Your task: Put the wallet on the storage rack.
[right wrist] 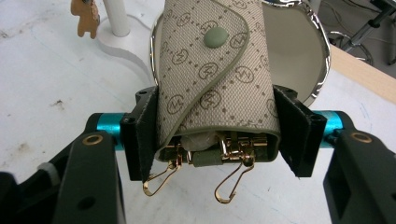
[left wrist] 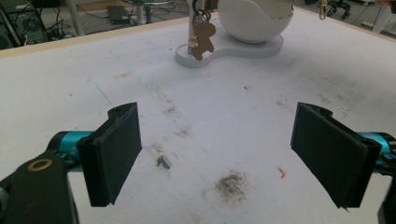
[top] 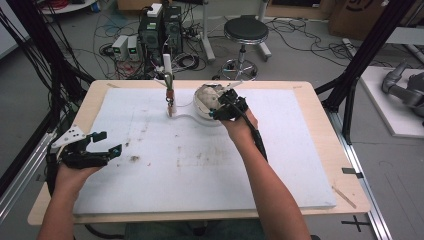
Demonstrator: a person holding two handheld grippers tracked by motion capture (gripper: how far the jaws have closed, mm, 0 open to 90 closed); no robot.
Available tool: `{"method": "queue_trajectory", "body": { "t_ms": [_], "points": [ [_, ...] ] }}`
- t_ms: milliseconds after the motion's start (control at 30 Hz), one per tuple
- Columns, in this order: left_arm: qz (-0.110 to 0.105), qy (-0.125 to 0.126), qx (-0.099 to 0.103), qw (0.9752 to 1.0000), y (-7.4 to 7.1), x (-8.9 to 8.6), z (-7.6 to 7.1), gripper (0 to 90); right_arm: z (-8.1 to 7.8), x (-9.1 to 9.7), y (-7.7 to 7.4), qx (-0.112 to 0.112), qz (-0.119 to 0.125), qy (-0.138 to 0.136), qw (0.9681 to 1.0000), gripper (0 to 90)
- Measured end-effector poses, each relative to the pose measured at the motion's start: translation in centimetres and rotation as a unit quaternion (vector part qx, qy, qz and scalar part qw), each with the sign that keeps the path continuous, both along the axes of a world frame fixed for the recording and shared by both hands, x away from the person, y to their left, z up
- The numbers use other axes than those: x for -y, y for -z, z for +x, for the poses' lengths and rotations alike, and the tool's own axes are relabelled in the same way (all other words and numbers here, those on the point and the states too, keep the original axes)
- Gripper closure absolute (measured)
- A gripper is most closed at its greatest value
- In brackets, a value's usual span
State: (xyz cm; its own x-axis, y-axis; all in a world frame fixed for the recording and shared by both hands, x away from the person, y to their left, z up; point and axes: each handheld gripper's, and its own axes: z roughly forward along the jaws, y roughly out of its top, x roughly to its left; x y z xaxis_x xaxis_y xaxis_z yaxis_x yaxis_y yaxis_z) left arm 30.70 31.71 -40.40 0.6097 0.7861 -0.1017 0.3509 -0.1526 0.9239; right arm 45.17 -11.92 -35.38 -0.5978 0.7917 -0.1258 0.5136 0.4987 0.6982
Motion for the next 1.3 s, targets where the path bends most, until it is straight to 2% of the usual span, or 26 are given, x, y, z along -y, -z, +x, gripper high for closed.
{"method": "queue_trajectory", "body": {
  "t_ms": [367,633,1000,1100,1300],
  "points": [
    [-0.002,-0.003,-0.001,1.0000,0.1,-0.2,0.0,16.3,0.9,-0.7,1.1,-0.007,-0.016,0.003,0.9998,38.1],
    [0.003,-0.001,-0.003,1.0000,0.2,-0.2,0.1,16.3,1.4,-0.9,1.4,-0.006,-0.016,0.009,0.9998,37.6],
    [0.003,-0.003,-0.003,1.0000,0.2,-0.2,0.1,16.3,1.8,-1.0,1.7,0.012,-0.008,0.023,0.9996,34.2],
    [0.003,-0.002,-0.004,1.0000,0.2,-0.2,0.1,16.3,1.6,-1.0,1.4,0.032,-0.010,0.029,0.9990,31.8],
    [0.002,0.000,-0.002,1.0000,0.1,-0.1,0.1,16.3,0.9,-0.8,0.6,0.043,-0.009,0.027,0.9987,25.2]
  ]
}}
